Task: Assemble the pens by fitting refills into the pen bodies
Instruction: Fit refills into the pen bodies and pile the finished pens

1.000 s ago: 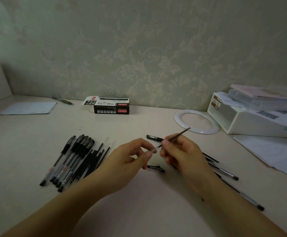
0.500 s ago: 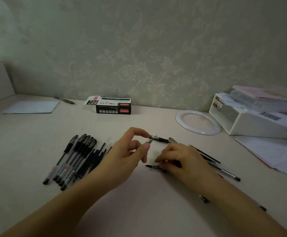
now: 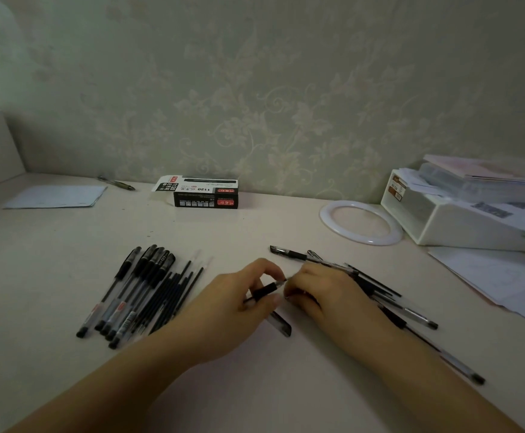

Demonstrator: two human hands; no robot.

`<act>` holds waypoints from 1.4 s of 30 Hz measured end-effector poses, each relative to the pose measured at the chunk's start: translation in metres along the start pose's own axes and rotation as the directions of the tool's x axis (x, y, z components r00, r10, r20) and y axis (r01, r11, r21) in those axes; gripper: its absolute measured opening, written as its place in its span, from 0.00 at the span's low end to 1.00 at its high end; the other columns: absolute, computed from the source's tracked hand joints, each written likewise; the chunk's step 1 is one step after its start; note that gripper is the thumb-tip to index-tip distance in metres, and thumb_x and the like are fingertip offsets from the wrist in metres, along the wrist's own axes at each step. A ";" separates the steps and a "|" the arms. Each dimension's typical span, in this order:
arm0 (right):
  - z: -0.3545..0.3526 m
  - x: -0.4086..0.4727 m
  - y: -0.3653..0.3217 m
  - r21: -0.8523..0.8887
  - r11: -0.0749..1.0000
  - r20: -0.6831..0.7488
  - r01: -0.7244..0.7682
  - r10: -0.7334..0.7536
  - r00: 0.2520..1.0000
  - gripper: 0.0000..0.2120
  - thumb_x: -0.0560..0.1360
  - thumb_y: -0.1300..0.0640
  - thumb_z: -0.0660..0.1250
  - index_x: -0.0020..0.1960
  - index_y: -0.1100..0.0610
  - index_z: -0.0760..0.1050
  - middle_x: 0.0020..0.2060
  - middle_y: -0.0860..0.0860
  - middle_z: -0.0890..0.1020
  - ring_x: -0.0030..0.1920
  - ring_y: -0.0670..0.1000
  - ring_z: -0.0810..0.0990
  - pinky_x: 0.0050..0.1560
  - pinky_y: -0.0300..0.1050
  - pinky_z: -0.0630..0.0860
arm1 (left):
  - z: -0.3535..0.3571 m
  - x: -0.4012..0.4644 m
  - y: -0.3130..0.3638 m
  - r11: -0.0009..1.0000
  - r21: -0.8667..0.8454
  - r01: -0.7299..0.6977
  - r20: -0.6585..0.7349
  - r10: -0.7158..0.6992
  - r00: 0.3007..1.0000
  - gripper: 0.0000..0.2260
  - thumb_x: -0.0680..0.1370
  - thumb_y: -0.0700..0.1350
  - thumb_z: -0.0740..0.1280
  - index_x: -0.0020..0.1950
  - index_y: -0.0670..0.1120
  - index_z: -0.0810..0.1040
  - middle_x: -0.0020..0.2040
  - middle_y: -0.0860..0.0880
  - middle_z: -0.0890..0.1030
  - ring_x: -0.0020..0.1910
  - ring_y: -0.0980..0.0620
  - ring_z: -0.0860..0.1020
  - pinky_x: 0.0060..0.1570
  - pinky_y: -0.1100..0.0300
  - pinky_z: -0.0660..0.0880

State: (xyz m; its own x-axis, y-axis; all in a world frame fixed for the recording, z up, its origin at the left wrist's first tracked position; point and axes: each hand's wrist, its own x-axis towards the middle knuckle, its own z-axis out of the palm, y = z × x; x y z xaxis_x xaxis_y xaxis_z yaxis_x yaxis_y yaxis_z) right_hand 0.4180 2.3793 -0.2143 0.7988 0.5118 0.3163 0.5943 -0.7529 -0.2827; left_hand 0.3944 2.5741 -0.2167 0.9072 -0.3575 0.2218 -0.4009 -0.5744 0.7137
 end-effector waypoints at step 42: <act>-0.001 -0.003 -0.002 0.745 0.646 0.007 -0.165 0.240 0.971 0.03 0.75 0.58 0.72 0.46 0.51 0.82 0.38 0.49 0.86 0.39 0.46 0.85 0.41 0.34 0.77 | -0.004 0.001 0.002 0.990 0.110 -0.083 -0.074 0.092 0.993 0.06 0.79 0.54 0.62 0.56 0.57 0.72 0.38 0.57 0.77 0.33 0.64 0.74 0.31 0.73 0.67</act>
State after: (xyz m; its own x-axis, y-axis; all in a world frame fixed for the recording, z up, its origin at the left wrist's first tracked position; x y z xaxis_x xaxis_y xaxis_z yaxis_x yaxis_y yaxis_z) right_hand 0.4141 2.3791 -0.2131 0.9188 0.3190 0.2326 0.3215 -0.2625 -0.9098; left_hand 0.3946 2.5755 -0.2126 0.8735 -0.3531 0.3350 -0.4867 -0.6203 0.6151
